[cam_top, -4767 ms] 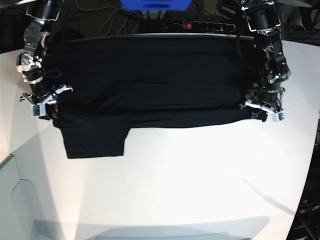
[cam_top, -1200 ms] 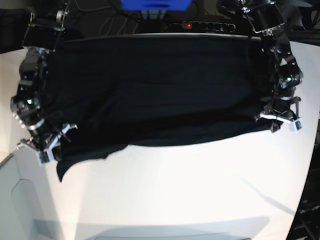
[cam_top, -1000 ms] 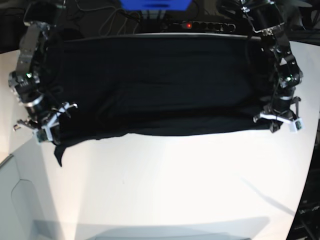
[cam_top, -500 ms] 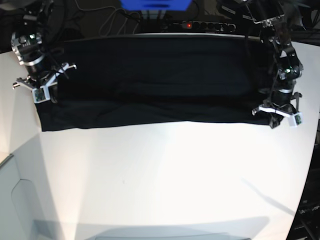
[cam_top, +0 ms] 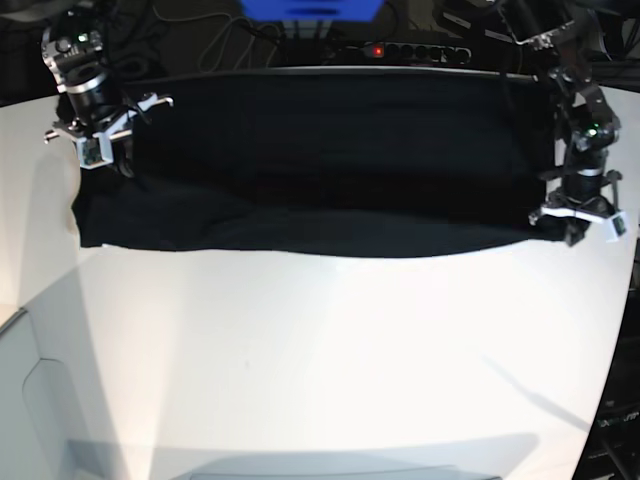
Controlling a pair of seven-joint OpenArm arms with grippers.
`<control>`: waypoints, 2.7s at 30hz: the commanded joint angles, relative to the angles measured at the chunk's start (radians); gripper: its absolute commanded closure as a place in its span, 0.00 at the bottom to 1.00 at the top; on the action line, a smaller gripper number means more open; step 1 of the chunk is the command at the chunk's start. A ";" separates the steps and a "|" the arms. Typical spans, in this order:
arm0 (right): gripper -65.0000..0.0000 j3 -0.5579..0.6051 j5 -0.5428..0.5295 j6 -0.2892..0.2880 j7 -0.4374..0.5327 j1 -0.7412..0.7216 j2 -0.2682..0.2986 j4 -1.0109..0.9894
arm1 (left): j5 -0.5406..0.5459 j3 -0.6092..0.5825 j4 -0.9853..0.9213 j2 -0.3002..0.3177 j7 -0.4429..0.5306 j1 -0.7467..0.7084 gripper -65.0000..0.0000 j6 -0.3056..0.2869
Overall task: Fold the T-shirt properly
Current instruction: 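Drag the folded shirt toward the robot with both grippers, then hold the ends of the folded black strip with both grippers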
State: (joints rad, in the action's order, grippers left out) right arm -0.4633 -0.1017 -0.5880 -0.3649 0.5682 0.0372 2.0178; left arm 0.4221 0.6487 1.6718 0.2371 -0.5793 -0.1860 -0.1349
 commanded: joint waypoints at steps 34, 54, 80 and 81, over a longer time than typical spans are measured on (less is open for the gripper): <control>1.00 -0.076 -0.003 -0.110 0.025 0.155 -0.013 0.018 | 0.007 0.004 0.018 -0.006 0.026 -0.091 1.00 0.001; 1.00 -0.127 -0.005 -0.110 0.030 0.217 0.022 0.018 | -0.001 0.010 0.020 -0.028 0.025 -0.117 1.00 0.001; 1.00 -0.119 -0.003 -0.110 0.025 0.140 0.008 -0.025 | 0.005 0.161 0.144 -0.031 0.022 -0.252 1.00 0.001; 1.00 -0.119 -0.003 -0.110 0.025 0.140 0.008 -0.025 | 0.005 0.161 0.144 -0.031 0.022 -0.258 1.00 0.001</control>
State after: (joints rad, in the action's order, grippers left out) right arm -0.5747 -0.1020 -0.6857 -0.3569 0.6987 0.0360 1.9800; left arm 0.4309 0.8017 1.8008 0.1890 -0.5915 -0.4435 -0.1432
